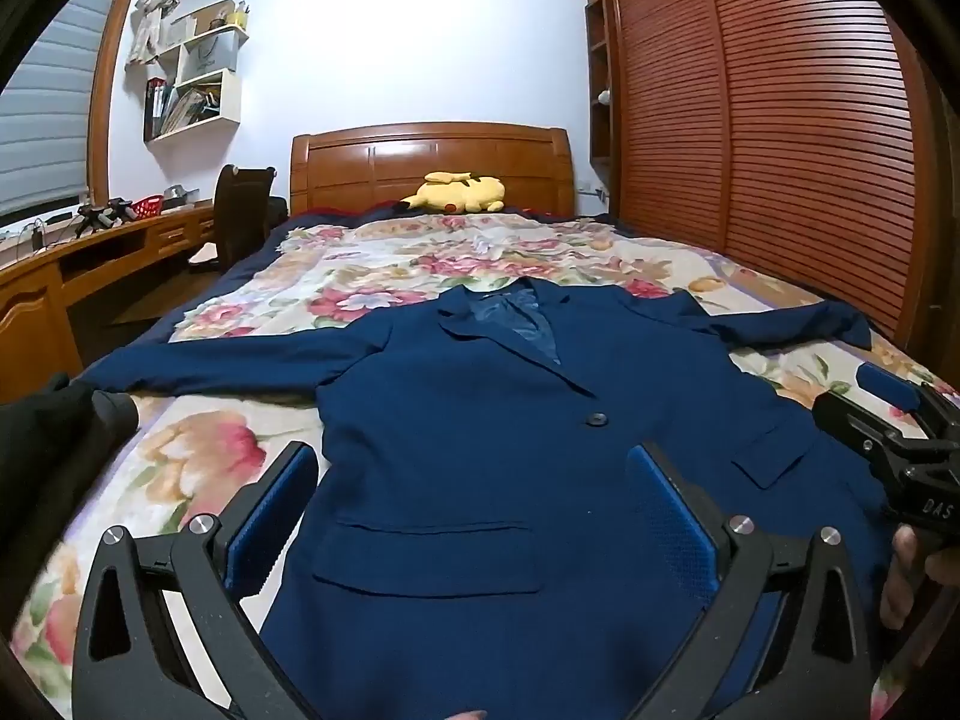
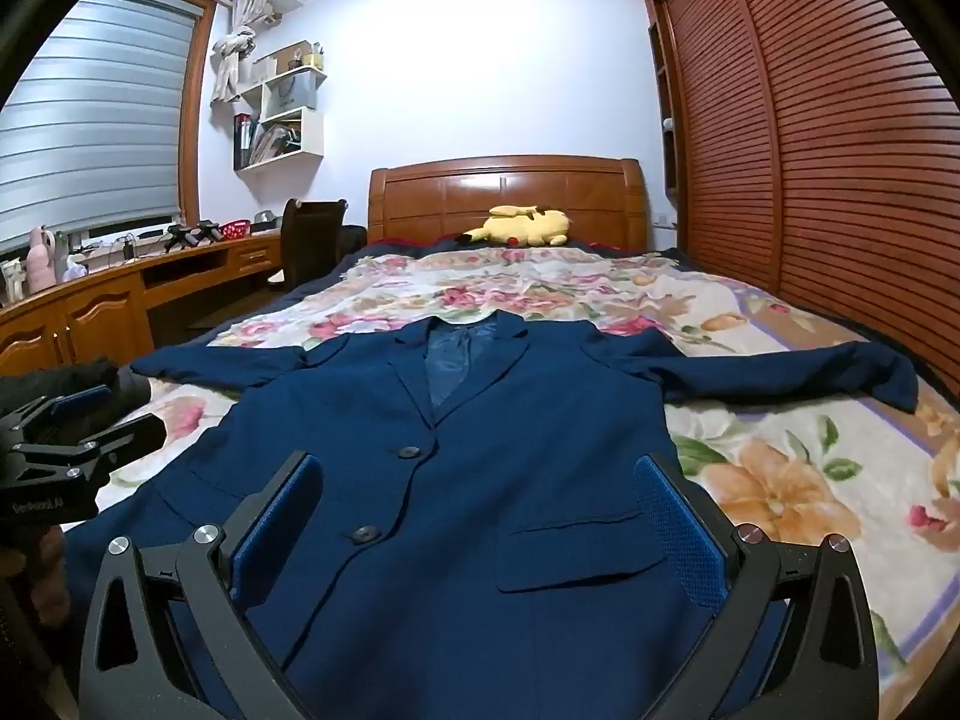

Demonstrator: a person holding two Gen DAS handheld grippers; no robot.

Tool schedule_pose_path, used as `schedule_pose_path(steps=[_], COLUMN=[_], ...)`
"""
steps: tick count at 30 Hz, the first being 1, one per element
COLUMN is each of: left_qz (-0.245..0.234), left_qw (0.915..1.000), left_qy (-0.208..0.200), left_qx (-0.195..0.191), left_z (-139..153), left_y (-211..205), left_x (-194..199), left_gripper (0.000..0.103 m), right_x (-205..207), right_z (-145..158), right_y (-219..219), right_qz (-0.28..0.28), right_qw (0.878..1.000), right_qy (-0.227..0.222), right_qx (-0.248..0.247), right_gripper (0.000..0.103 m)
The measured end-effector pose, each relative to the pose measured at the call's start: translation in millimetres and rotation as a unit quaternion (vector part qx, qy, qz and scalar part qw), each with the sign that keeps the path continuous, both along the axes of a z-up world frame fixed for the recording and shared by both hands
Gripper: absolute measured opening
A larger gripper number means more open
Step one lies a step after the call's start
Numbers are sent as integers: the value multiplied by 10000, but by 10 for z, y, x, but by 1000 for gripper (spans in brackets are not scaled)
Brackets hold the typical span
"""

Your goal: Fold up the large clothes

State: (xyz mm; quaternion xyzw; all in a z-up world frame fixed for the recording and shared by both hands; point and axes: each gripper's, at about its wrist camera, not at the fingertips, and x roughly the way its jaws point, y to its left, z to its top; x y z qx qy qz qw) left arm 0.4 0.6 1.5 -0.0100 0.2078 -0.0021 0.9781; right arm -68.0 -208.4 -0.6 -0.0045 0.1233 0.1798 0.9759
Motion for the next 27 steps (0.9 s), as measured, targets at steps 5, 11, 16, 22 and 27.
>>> schedule_pose_path(steps=[5, 11, 16, 22, 27], left_qz=[-1, 4, 1, 1, -3], left_qw=[9999, 10000, 10000, 10000, 10000], left_qy=[-31, -27, -21, -25, -24], left_qx=[115, 62, 18, -3, -3], left_z=[-9, 6, -10, -6, -7], left_y=[-19, -21, -8, -29, -23], left_x=[-12, -17, -16, -29, -27], left_gripper=[103, 103, 103, 103, 103], right_x=[0, 0, 1, 7, 4], right_z=[-2, -2, 0, -11, -6], right_y=[-2, -2, -1, -13, -3], right_qz=[1, 1, 5, 1, -1], right_qw=[10000, 10000, 10000, 10000, 10000], right_qy=[7, 8, 18, 24, 19], right_qx=[10, 24, 31, 35, 49], right_gripper=[103, 103, 103, 103, 103])
